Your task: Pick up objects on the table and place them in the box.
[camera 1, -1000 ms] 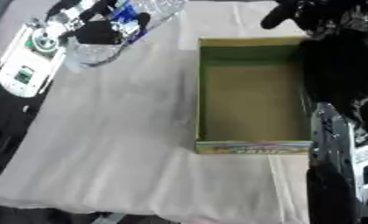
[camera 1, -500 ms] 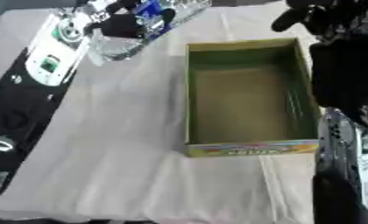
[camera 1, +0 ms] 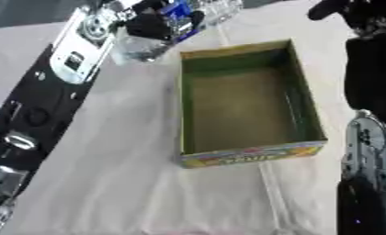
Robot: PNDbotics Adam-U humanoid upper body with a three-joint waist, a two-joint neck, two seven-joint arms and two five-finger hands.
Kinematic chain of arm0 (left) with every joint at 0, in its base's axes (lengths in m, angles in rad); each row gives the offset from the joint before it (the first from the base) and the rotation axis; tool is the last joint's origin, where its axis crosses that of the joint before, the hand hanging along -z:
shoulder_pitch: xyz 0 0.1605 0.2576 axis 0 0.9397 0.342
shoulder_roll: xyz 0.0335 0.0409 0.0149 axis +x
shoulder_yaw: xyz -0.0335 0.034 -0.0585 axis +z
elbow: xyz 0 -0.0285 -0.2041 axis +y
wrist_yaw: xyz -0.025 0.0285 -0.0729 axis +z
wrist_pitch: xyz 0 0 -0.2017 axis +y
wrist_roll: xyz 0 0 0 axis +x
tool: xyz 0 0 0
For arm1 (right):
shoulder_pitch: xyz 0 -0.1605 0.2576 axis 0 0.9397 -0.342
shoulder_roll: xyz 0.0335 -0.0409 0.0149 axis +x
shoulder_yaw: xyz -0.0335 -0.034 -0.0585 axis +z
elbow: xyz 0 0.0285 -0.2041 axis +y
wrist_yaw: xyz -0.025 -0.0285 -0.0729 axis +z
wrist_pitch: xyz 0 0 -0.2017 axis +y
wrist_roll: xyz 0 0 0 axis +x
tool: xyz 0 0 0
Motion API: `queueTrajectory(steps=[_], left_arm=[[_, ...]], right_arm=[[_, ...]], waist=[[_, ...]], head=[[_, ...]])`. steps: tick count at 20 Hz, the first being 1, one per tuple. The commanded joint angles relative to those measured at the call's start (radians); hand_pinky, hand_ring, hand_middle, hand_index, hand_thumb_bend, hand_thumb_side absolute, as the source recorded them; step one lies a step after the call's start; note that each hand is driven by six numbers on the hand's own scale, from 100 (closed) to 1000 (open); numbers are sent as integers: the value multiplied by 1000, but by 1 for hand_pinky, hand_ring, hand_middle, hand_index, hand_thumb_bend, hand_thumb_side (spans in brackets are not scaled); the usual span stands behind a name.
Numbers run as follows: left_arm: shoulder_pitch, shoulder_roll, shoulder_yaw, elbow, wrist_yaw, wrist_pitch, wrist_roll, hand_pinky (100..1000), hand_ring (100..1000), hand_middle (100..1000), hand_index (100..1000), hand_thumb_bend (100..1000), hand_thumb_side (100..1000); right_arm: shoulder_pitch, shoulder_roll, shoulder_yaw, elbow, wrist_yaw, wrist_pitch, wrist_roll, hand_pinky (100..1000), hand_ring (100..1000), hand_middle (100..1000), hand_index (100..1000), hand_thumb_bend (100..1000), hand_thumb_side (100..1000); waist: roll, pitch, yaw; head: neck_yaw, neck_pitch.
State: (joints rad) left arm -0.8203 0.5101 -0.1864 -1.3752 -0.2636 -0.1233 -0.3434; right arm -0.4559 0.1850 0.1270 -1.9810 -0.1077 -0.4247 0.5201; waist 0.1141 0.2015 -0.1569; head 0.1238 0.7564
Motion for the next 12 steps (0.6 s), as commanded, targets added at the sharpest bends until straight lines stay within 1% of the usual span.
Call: queueTrajectory(steps=[1,12], left_arm=[[-30,0,1,-4,-2,-5,-3,100,245,786,520,100,580],[-37,-42,-8,8,-1,-15,-4,100,251,782,524,100,599]], right_arm=[[-17,4,-3,-19,9,0,-10,607,728,851,829,100,1000],[-22,-6,-10,-19,26,-4,-30,607,729,852,835,100,1000]], waist=[[2,-23,-6],[29,-24,-50]], head=[[4,-1],[-4,8]])
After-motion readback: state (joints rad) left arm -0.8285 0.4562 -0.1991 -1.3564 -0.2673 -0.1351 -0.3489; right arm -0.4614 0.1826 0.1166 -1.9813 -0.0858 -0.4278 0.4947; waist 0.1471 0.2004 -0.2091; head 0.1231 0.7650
